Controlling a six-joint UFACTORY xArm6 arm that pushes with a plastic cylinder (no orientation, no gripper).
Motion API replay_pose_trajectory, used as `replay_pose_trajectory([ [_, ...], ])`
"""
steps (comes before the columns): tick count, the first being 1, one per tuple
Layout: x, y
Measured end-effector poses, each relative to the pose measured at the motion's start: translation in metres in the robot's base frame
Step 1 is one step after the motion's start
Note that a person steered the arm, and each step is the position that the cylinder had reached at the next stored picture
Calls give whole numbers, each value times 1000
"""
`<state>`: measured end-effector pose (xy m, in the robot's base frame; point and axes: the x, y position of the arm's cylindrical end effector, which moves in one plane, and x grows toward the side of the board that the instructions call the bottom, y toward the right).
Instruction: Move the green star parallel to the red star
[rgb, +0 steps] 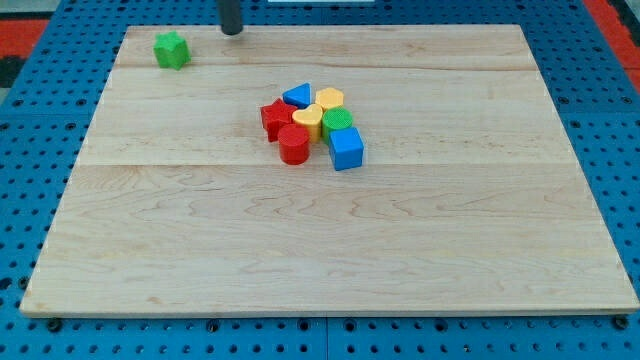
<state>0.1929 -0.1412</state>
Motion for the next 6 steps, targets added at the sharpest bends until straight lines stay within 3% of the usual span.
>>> replay_pose_trajectory([
  [1, 28, -54],
  [2, 88, -75],
  [3, 55, -78],
  [4, 39, -125],
  [5, 117, -107],
  [6, 149, -87],
])
